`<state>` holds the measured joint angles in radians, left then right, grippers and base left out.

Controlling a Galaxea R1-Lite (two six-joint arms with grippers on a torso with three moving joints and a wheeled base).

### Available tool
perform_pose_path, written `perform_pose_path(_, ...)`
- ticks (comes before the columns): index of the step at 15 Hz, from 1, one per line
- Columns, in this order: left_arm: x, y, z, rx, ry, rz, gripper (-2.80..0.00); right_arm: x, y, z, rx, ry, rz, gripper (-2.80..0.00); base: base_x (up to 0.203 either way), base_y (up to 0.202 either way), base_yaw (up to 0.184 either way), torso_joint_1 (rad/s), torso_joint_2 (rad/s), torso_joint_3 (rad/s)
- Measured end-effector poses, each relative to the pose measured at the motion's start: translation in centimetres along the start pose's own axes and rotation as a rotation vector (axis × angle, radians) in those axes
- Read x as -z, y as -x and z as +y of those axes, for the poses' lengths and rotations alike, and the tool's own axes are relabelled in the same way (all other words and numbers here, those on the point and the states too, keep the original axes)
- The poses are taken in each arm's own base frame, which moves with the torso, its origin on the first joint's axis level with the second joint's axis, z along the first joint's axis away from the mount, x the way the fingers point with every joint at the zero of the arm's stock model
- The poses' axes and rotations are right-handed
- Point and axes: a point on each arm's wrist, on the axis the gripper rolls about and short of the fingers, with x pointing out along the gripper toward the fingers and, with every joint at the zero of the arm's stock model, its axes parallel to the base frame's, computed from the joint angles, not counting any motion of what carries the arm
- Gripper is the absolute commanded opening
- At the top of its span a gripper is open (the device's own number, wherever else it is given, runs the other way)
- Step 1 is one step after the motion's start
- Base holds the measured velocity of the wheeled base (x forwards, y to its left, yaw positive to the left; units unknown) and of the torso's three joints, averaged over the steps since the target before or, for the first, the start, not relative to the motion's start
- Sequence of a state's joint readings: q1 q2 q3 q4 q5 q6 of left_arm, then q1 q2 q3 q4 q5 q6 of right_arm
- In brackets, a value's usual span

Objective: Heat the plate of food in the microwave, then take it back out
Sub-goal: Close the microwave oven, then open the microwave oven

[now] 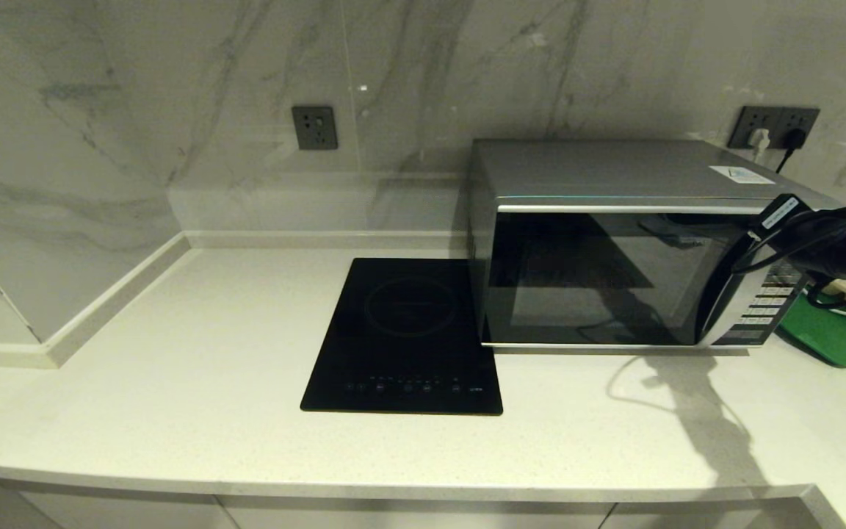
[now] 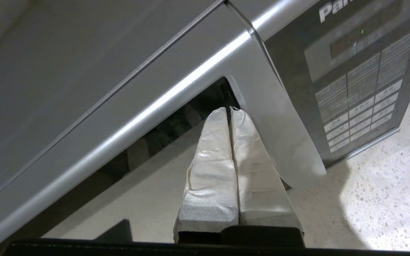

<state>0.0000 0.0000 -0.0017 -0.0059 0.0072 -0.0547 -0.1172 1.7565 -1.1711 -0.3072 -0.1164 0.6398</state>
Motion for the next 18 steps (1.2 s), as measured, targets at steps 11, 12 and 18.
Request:
perform_pose_path(11,0.0,0.0,0.0,0.000,0.000,-0.001,-2.80,-0.9,8.7,-7.5,-0.089,-0.260,0.303,-2.80,0.000,0.000,0.000,0.000,0.00,0.000)
perform_pose_path(12,0.0,0.0,0.0,0.000,0.000,-0.001,-2.80,-1.4,9.6,-9.4,-0.112,-0.321,0.347,-2.80,0.000,0.000,0.000,0.000,0.00,0.000)
perform_pose_path(18,0.0,0.0,0.0,0.000,0.000,0.000,-2.80,2.7,9.6,-18.1,-0.389,-0.395,0.626,-2.80,0.000,0.000,0.000,0.000,0.00,0.000)
